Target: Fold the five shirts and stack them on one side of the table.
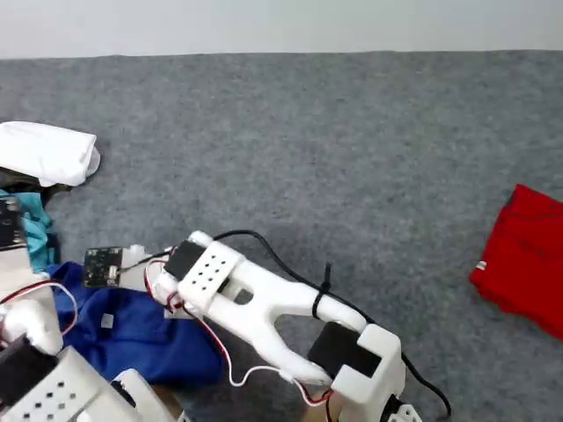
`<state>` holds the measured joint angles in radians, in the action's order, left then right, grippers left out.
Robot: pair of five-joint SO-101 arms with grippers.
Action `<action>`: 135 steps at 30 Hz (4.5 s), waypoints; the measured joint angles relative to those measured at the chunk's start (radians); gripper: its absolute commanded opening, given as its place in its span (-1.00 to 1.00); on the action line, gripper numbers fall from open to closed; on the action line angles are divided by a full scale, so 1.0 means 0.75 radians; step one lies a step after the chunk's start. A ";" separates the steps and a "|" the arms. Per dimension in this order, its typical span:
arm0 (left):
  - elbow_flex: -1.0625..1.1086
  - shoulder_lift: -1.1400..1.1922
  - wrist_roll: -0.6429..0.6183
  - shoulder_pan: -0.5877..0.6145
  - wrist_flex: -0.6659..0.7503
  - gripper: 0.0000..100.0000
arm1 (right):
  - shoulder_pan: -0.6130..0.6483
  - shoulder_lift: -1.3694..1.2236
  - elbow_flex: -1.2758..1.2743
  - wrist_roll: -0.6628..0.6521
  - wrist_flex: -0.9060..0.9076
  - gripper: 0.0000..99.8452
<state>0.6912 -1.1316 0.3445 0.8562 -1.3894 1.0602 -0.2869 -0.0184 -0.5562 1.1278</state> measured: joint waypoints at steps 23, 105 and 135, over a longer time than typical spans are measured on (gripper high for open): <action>0.065 0.000 -0.338 0.233 -0.004 -0.99 | -0.018 0.006 0.025 0.481 0.025 -0.58; 0.180 0.000 -0.610 0.262 0.076 -0.99 | 0.188 -0.086 0.188 0.417 -0.057 -0.58; 0.180 0.000 -0.610 0.262 0.076 -0.99 | 0.225 -0.237 0.188 0.305 -0.186 -0.58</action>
<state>0.8263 -1.1316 -0.1128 1.0526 -1.3326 1.2290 -0.4649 0.1227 -0.3276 0.9881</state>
